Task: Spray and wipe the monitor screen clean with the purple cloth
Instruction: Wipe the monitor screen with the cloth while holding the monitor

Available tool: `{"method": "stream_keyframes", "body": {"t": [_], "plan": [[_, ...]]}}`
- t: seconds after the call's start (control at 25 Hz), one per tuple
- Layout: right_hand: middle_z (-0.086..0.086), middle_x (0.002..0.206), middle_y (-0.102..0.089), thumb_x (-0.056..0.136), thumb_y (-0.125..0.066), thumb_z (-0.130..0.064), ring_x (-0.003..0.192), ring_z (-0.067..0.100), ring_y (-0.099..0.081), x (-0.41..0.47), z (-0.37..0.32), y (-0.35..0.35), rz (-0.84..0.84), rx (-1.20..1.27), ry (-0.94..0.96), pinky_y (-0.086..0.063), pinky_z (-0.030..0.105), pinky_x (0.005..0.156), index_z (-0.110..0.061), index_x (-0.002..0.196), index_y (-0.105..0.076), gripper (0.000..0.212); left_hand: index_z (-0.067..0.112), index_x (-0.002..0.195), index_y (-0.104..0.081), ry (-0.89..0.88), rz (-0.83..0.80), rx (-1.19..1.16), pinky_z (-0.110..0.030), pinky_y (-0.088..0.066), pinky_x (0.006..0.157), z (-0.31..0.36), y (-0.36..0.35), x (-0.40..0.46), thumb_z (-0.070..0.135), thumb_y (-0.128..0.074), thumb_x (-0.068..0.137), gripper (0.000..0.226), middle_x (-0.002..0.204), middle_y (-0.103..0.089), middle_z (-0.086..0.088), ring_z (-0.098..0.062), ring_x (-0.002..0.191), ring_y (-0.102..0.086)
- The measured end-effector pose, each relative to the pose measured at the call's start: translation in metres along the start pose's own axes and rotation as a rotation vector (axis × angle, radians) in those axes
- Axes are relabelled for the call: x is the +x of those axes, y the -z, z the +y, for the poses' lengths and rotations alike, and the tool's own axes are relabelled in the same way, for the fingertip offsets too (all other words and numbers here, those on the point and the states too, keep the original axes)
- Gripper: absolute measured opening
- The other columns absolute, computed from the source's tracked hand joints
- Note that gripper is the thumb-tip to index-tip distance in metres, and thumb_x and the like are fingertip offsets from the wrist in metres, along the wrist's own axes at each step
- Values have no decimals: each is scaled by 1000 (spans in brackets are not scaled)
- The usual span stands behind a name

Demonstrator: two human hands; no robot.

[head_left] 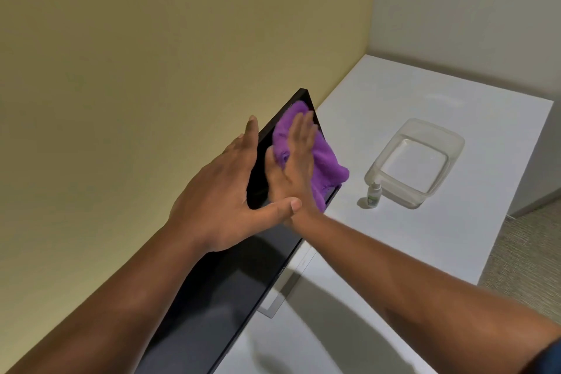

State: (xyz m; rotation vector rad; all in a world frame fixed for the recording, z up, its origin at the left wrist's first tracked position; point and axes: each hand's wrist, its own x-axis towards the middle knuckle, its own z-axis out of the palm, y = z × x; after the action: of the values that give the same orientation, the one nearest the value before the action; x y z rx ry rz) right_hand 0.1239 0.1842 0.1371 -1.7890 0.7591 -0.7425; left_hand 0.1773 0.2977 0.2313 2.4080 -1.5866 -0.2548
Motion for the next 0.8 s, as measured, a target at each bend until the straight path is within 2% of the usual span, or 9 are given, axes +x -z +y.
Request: {"method": "stream_keyframes", "body": {"t": [0.08,0.12,0.24,0.32,0.4,0.52,0.6,0.68,0.8], "plan": [[3,169,20,97,-14,-73,156,25,20,-35,6,-10,-146,-136,178,3,52,127,-16,161,9,89,41,153,29,3,12,-55,-30,-33,106,1,2,0,100,-40,66,126,171,-8,13,-6,153,-19],[4,171,16,99,-17,-70,157,26,16,-50,12,-10,-204,-175,215,1,54,127,-14,162,4,87,41,153,30,2,16,-80,-28,-34,103,2,2,-1,101,-39,65,127,170,-10,14,-5,152,-21],[-6,172,9,99,-52,-35,158,21,12,-44,15,0,-68,-304,350,-1,48,125,-23,164,-4,81,44,151,32,-9,37,-139,-28,-35,99,3,5,-1,100,-43,63,128,168,-12,18,5,143,-24],[-5,172,-10,92,-53,-25,159,20,3,-27,4,8,-21,-369,482,-2,48,123,-24,162,-20,77,45,149,35,-21,48,-165,-30,-42,98,5,6,-2,97,-47,64,129,168,-13,19,4,137,-31],[-5,165,-31,84,-59,-21,158,20,-10,-18,-4,12,-27,-425,568,-8,53,121,-22,155,-36,74,44,147,38,-17,59,-175,-37,-52,94,7,8,-3,97,-48,64,131,167,-6,20,-8,139,-43],[-6,154,-47,81,-63,-27,154,22,-22,-11,-7,22,-16,-613,616,-15,54,119,-23,144,-51,63,45,145,40,-10,56,-158,-43,-56,91,9,9,-4,101,-43,61,131,164,5,21,-20,142,-46],[-8,148,-53,84,-53,-30,151,24,-27,3,-8,33,41,-660,588,-16,55,117,-24,136,-58,52,46,145,40,-18,61,-154,-41,-55,91,9,9,-2,102,-41,61,130,165,3,21,-10,142,-39],[-8,144,-57,83,-50,-28,148,26,-32,19,-11,44,108,-643,510,-16,56,114,-23,131,-62,50,46,145,39,-32,68,-159,-38,-51,93,9,8,-1,103,-41,61,130,158,8,30,-2,139,-31],[-8,144,-57,83,-50,-28,147,27,-32,18,-19,40,118,-615,440,-17,57,114,-23,130,-62,48,46,146,39,-28,64,-143,-37,-51,90,7,6,-2,102,-43,62,131,165,3,22,-14,143,-40]]}}
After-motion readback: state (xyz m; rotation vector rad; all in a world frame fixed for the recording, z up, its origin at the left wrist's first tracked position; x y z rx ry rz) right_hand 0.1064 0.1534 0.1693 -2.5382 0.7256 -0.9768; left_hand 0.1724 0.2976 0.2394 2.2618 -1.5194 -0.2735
